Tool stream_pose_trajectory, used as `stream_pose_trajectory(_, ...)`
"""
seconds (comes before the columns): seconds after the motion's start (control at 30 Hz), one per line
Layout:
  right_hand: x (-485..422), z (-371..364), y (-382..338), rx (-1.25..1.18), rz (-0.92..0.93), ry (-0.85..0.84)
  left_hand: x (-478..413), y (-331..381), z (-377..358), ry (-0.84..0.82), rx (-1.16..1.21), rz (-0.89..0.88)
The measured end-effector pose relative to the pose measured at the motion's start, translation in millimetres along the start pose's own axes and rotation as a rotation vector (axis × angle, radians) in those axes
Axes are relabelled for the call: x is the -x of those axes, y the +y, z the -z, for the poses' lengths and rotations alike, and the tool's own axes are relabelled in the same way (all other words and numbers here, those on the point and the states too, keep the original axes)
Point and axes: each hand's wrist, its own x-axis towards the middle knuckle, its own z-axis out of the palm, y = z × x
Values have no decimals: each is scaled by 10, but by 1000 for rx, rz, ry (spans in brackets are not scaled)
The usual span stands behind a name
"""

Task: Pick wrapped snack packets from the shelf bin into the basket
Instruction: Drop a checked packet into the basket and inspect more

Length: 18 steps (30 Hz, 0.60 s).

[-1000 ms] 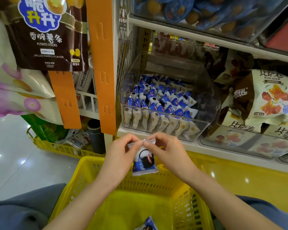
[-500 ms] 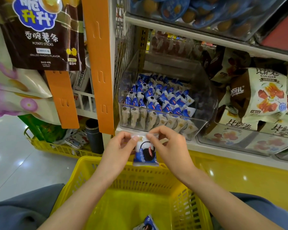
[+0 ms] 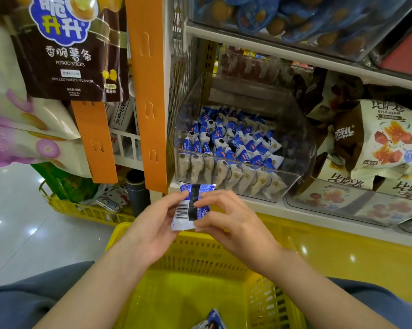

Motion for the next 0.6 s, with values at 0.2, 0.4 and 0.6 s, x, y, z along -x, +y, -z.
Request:
stream_pose_trajectory(0.2,-24,7,-67,-312,-405,52,-7,-23,12,63,-213,-259)
stream_pose_trajectory(0.4,-115,3,-70,-851,-844,45,-10,-101,-35,100,-442,-449)
stream_pose_trajectory(0.6,-135,-1,-68,-1038,-1002,165,-18,-190,-54,216,-890,-792)
